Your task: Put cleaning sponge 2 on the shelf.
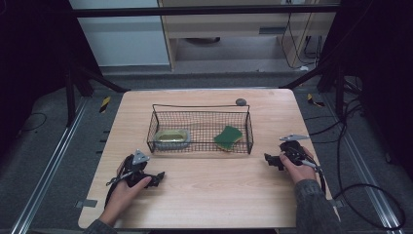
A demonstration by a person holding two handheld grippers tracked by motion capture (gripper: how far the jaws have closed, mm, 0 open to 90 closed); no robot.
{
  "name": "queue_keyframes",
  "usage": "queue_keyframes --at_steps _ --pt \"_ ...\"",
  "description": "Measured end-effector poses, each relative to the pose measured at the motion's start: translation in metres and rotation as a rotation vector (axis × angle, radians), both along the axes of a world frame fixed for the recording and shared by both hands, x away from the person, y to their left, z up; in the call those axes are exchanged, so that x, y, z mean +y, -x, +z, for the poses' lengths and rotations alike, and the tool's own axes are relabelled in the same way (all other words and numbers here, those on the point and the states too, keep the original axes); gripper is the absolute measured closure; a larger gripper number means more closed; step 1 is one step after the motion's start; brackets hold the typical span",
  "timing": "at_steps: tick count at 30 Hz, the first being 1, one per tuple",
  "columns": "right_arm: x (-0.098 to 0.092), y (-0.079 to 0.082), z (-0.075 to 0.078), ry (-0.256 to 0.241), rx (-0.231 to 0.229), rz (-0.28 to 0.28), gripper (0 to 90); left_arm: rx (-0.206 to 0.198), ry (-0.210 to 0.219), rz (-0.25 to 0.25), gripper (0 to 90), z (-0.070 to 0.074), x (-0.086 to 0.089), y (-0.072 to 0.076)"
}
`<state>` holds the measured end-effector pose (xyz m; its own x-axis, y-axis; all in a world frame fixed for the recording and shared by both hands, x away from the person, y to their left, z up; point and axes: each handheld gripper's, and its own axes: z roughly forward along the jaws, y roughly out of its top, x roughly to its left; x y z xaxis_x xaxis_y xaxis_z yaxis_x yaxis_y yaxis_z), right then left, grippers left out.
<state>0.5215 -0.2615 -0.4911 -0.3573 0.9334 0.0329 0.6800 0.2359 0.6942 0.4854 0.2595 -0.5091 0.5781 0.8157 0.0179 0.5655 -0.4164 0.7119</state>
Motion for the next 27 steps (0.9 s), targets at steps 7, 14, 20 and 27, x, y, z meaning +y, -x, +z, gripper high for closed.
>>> queue_keyframes --at_steps 7,14,20,27 --pt "-0.002 -0.008 -0.008 -0.038 0.016 -0.056 7.8 0.000 0.000 0.000 0.0 0.000 0.000 0.000" --pt "-0.004 -0.011 -0.013 -0.039 0.007 -0.094 6.3 0.000 0.000 0.000 0.0 0.000 0.000 0.000" --pt "0.001 -0.012 -0.016 -0.012 -0.013 -0.101 3.2 0.000 -0.001 0.000 0.0 0.000 0.000 0.000" --pt "0.006 -0.012 -0.020 0.025 -0.044 -0.094 2.0 0.000 0.000 0.001 0.0 0.000 0.000 0.000"
